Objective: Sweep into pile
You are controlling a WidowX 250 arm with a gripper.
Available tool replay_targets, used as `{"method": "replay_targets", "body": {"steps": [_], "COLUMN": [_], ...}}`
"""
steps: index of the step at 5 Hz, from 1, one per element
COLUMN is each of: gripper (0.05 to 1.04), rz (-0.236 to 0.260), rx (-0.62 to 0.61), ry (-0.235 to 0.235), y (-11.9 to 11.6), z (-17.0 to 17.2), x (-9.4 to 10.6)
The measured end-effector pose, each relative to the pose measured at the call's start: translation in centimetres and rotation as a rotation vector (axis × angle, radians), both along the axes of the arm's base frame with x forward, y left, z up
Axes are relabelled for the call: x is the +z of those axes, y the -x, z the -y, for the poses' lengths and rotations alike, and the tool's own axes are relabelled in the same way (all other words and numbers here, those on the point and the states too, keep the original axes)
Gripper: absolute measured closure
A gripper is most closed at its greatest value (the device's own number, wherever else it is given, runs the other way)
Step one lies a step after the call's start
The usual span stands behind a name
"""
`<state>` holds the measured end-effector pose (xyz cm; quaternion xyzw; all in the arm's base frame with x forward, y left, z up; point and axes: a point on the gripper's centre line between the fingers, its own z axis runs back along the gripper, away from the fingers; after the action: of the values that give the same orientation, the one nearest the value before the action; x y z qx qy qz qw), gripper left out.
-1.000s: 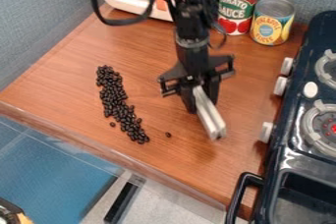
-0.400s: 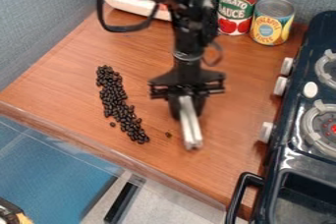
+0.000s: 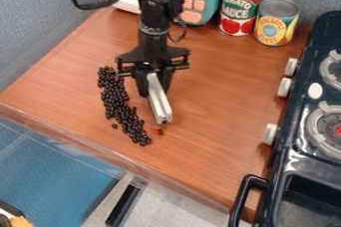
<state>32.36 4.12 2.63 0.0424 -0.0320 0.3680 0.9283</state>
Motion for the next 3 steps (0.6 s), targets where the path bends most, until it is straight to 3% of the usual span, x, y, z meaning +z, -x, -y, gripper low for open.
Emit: {"method": "replay_targets", "body": {"steps": [1, 3], "gripper": [0.698, 0.698], "rz": [-0.006, 0.036], "rx": [0.041, -0.002], "ry": [-0.017, 0.090], "y": [0.3, -1.3], "z": [-1.5, 2.0], "x": [0.1, 0.9]}}
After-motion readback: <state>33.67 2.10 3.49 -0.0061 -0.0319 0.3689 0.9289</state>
